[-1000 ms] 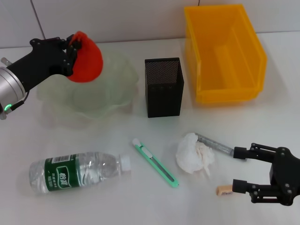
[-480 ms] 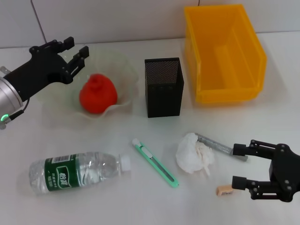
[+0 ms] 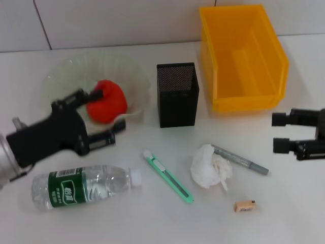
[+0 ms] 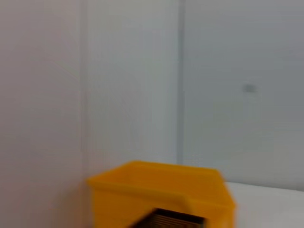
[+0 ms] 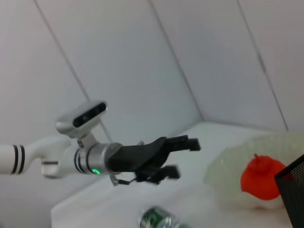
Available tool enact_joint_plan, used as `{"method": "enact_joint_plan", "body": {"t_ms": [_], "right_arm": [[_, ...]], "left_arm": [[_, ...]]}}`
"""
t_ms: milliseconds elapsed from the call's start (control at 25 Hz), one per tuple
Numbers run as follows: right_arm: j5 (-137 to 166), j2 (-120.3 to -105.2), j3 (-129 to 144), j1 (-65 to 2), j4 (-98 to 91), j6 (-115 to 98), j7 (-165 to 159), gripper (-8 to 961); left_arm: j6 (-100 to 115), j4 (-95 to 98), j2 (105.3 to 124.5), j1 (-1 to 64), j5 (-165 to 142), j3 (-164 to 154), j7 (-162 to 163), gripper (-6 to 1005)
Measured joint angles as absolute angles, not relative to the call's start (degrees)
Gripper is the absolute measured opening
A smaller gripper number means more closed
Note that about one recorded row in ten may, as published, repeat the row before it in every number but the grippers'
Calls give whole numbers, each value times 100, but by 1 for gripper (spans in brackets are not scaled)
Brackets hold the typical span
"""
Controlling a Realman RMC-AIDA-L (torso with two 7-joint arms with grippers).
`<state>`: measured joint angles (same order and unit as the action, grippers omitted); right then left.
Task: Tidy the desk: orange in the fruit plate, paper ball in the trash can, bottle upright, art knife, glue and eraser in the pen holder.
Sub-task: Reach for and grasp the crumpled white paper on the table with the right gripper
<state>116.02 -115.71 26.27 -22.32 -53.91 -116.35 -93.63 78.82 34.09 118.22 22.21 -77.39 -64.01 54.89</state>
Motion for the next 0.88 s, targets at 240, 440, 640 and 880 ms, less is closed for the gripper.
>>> {"method": "enact_joint_plan", "body": {"t_ms": [240,440,640,880], "right_arm": [[12477,-11282,3398,-3241,-6952,-12030,-11588,808],[13469,-11361,4609,-4035,-7638,-12029,-12077,807],[14292,-11790,5584,-4343,-7936,-11522,-12388,807],[14598,-11922,6676,-4358,-7929,-10908,-12880,806]], "left_arm": [[8507,3488,11838,1787,-8327,-6813,5442,825],[8517,3450,11845,1588,-8437,-6931,5411,859],[8499,3412,11847,1533,-8442,-6941,5342,857],[8531,3410,11848,1590,-8452,-7051,5387,855]]}}
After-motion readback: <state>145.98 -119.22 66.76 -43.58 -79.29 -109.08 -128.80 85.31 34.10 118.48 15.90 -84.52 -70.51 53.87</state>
